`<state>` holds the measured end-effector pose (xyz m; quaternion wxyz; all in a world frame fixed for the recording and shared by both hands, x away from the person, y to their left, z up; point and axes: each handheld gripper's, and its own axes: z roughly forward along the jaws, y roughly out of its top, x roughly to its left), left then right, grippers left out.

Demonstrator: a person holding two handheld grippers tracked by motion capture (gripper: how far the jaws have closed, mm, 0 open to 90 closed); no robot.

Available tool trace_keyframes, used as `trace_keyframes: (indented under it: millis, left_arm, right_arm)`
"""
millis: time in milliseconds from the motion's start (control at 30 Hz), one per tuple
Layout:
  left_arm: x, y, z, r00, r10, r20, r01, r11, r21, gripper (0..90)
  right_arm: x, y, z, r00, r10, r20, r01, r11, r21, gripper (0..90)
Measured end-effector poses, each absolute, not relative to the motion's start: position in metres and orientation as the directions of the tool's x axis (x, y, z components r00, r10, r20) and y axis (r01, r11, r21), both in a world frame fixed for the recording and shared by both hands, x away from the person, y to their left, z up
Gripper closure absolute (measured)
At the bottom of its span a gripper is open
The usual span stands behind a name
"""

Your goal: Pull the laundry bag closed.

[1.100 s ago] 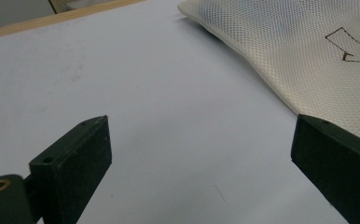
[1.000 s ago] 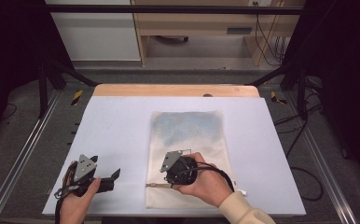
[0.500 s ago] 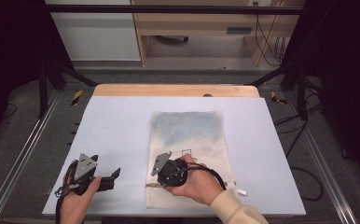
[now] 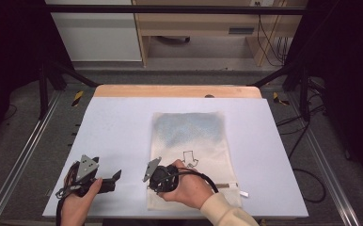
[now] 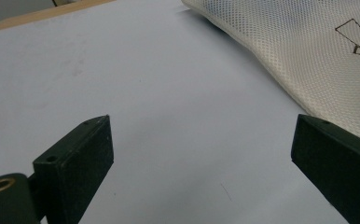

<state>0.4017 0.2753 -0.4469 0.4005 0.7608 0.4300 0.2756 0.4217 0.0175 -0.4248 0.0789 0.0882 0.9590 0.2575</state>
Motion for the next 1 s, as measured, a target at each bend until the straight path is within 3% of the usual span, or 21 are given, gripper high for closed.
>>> trace_keyframes:
  millis: [467,733,1000]
  left_arm:
    - [0.402,0.273,-0.447,0.490,0.868,0.078,0.432,-0.319,0.844,5.5]
    - [0.401,0.272,-0.447,0.494,0.866,0.079,0.428,-0.321,0.845,5.6]
    - [0.398,0.268,-0.448,0.530,0.846,0.055,0.453,-0.337,0.825,5.9]
  right_arm:
    - [0.430,0.029,-0.440,-0.973,0.226,-0.052,0.179,0.874,0.451,69.4]
    - [0.433,0.032,-0.443,-0.973,0.229,-0.033,0.193,0.883,0.429,81.3]
    - [0.436,0.032,-0.433,-0.978,0.208,-0.033,0.174,0.885,0.431,81.9]
